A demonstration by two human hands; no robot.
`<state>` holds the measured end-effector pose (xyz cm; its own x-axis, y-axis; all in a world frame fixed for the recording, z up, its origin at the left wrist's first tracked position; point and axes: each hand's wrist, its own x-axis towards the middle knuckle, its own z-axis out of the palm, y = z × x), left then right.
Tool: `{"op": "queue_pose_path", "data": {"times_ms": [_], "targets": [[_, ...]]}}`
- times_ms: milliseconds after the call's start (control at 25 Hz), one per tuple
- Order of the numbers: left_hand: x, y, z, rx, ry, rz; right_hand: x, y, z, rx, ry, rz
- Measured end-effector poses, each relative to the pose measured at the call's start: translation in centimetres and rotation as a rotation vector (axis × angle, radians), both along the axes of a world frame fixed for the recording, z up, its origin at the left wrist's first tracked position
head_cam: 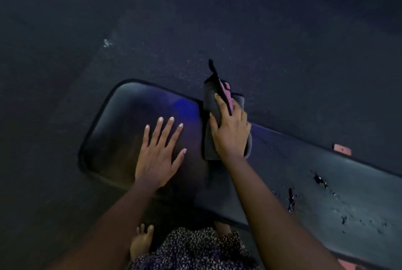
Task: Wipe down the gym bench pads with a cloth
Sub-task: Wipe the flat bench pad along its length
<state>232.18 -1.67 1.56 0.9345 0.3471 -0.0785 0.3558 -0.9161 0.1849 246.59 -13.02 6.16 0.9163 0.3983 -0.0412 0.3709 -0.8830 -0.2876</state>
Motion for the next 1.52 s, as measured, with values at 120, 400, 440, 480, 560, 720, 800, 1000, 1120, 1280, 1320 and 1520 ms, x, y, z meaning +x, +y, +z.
{"op": "queue_pose_path", "data": {"times_ms": [120, 400, 440, 480, 560, 720, 800, 1000, 1120, 1280, 1320, 1520], "targets": [[0.0, 0.2, 0.0, 0.018, 0.002, -0.037, -4.0, 1.7, 0.1, -0.086, -0.021, -0.012], [0.6, -1.2, 0.8, 0.02, -0.048, -0.21, -2.4, -3.3, 0.1, -0.133, 0.05, -0.214], [1.0, -1.7, 0.8, 0.019, -0.042, -0.263, -3.0, -4.6, -0.1, -0.131, 0.042, -0.299], [1.2, -2.1, 0.7, 0.025, -0.031, -0.308, -3.8, -6.0, -0.2, -0.12, 0.036, -0.392], [1.3, -2.2, 0.3, 0.059, 0.004, -0.354, -5.9, -8.6, -0.3, -0.088, 0.03, -0.573], [1.3, -2.3, 0.0, 0.077, 0.017, -0.378, -11.6, -13.6, -0.7, -0.084, 0.031, -0.875], [1.4, -2.4, 0.2, 0.077, 0.009, -0.371, -12.9, -14.4, -0.7, -0.051, 0.02, -0.97], [1.3, -2.5, 0.0, 0.049, -0.013, -0.375, -12.2, -9.0, -0.1, 0.026, -0.029, -1.042], [1.3, -2.2, 0.1, 0.006, -0.01, -0.396, -14.3, -2.6, 0.2, -0.007, -0.032, -0.712], [1.0, -3.5, 1.0, -0.097, -0.007, -0.48, -13.6, -6.5, -0.7, -0.022, -0.028, -0.684], [1.1, -4.6, 1.3, -0.109, -0.012, -0.51, -13.3, -9.3, -0.9, -0.044, -0.055, -0.734], [3.6, -12.5, 1.8, -0.17, -0.033, -0.597, -10.8, -22.8, -1.1, -0.154, -0.078, -0.83]]}}
